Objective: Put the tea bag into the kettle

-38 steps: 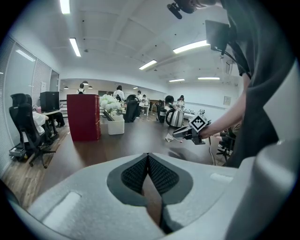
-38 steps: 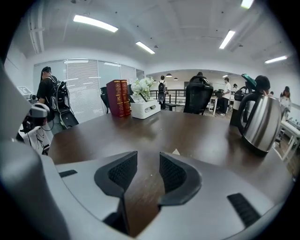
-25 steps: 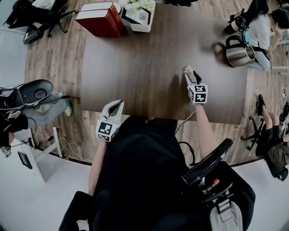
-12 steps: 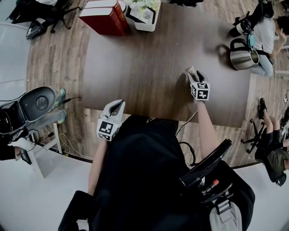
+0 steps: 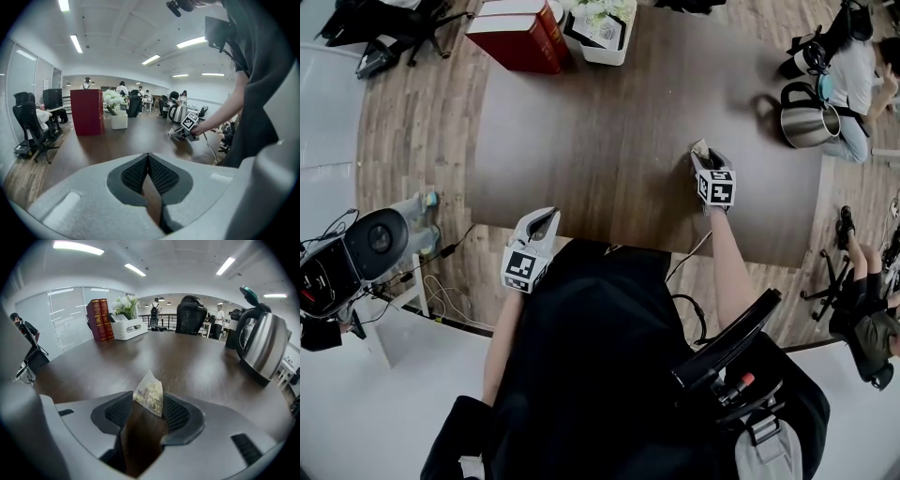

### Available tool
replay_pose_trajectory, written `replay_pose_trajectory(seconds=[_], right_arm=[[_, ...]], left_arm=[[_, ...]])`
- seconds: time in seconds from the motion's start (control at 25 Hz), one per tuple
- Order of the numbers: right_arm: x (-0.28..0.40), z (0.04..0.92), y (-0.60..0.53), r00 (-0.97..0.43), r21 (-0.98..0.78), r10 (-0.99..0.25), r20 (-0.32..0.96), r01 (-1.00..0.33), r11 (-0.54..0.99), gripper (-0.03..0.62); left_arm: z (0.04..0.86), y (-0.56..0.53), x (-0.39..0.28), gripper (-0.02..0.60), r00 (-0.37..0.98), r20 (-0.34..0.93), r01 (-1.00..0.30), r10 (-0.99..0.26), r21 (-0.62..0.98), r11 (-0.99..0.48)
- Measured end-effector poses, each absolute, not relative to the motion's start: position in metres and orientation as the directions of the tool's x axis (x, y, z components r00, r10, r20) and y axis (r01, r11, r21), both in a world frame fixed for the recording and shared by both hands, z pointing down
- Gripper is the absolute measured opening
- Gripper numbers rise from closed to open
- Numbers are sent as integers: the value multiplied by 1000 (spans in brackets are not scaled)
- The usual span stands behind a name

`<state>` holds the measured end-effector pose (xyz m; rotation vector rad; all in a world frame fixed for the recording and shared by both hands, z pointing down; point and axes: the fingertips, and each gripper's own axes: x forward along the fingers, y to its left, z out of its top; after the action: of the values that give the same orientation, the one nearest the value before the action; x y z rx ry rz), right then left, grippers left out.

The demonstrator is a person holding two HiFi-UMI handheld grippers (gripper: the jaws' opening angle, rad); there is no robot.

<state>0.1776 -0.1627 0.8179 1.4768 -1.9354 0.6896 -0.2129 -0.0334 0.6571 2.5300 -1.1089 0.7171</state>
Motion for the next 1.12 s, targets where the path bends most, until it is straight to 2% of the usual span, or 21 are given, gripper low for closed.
replay_pose_trajectory(seconds=[0.32, 0.68, 1.0, 1.12], right_arm=[[178, 822, -164, -207, -68, -613, 762, -968, 242, 197], [182, 822, -162, -195, -61, -596, 779, -969, 238, 152], [182, 822, -160, -173, -52, -599, 782, -975, 214, 39], [184, 823, -158, -172, -58, -593, 786, -977, 206, 28]], left_arm=[[656, -34, -205, 5, 603, 525, -728, -600, 55, -684], [659, -29, -208, 5, 614, 509, -722, -603, 53, -690], [654, -29, -214, 5, 602, 500, -736, -622, 46, -675], [654, -27, -218, 5, 596, 496, -744, -631, 46, -667]])
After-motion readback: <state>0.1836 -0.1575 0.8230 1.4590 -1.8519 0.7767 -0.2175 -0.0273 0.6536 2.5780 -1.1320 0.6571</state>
